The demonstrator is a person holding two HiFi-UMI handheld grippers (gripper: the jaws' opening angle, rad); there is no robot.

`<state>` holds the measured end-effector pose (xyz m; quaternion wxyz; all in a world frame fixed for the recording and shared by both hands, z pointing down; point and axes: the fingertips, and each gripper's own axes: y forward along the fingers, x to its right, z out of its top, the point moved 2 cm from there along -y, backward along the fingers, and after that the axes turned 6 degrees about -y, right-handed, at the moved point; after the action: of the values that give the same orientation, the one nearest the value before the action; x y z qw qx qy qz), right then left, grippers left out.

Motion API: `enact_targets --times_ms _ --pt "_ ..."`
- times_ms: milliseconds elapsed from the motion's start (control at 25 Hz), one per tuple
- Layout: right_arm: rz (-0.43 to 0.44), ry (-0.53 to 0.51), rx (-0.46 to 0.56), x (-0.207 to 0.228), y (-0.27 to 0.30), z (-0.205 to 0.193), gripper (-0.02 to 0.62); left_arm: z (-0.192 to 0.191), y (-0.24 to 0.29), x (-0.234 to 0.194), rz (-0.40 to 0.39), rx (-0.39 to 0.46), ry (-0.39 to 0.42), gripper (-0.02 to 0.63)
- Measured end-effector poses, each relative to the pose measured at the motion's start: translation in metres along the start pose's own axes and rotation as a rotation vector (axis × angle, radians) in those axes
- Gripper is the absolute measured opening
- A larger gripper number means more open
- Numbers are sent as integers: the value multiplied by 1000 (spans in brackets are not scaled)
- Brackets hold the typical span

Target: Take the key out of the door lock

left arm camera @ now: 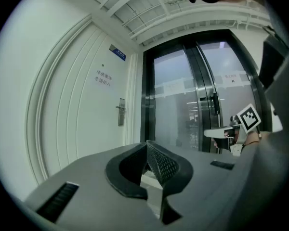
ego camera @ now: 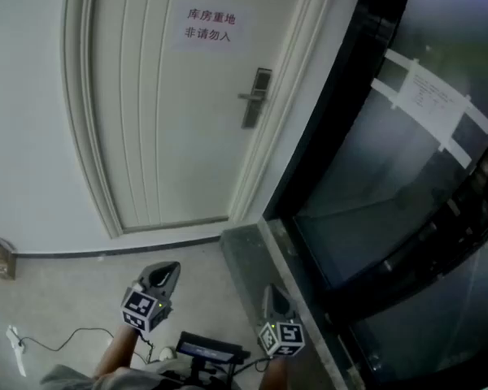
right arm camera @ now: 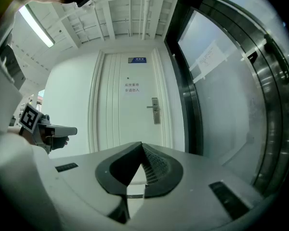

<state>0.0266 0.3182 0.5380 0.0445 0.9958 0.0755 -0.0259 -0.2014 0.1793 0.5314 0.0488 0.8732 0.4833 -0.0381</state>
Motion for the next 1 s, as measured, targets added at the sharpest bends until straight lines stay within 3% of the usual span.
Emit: enact_targets --times_ms 320,1000 --pt "-19 20 61 16 2 4 8 3 8 7 3 4 2 6" --pt "32 15 37 64 -4 -9 8 -9 41 48 25 12 6 6"
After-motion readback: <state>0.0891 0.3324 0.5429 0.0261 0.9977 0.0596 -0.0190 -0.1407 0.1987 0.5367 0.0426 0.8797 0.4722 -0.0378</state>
